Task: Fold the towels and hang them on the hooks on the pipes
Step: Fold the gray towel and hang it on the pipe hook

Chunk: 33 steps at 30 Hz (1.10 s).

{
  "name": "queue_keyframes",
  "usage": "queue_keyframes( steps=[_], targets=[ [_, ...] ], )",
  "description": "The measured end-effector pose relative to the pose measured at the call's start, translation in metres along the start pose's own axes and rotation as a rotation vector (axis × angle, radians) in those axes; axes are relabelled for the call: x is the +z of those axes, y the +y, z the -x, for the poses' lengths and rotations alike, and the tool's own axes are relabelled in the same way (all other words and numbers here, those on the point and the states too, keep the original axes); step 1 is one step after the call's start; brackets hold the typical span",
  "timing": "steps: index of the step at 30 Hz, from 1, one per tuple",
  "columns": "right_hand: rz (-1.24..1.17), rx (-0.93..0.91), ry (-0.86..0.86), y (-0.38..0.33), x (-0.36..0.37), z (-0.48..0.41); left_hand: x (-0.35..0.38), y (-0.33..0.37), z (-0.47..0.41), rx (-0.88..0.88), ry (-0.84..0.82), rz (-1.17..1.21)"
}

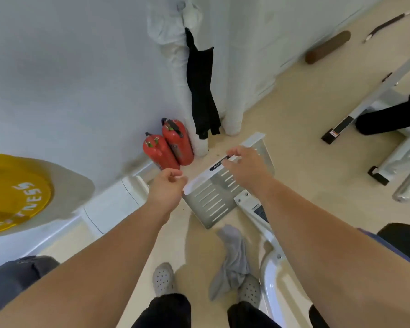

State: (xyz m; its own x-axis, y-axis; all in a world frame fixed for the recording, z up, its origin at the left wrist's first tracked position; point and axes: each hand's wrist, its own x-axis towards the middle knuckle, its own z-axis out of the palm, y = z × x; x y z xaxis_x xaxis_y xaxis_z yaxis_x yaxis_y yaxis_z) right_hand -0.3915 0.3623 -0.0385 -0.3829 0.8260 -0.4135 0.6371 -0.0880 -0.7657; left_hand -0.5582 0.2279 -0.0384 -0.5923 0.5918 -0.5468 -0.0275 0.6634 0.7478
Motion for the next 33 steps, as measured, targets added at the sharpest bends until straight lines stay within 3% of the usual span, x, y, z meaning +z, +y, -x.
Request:
queue_keyframes(
  steps=[11,23,28,33],
  targets=[
    [0.012,0.364,-0.051,0.233,0.144,0.014,0.098,-0.215,-0.073,-0.045,-0.289,-0.28],
    [0.162,0.545,-0.151,0.492,0.266,-0.051,0.24,-0.421,-0.206,0.0,-0.594,-0.697],
    [0.185,0.597,-0.189,0.559,0.304,-0.075,0.272,-0.478,-0.251,0.084,-0.675,-0.895],
    [0.304,0.607,-0.386,0.588,0.328,-0.086,0.284,-0.51,-0.273,0.089,-0.703,-0.902]
  ],
)
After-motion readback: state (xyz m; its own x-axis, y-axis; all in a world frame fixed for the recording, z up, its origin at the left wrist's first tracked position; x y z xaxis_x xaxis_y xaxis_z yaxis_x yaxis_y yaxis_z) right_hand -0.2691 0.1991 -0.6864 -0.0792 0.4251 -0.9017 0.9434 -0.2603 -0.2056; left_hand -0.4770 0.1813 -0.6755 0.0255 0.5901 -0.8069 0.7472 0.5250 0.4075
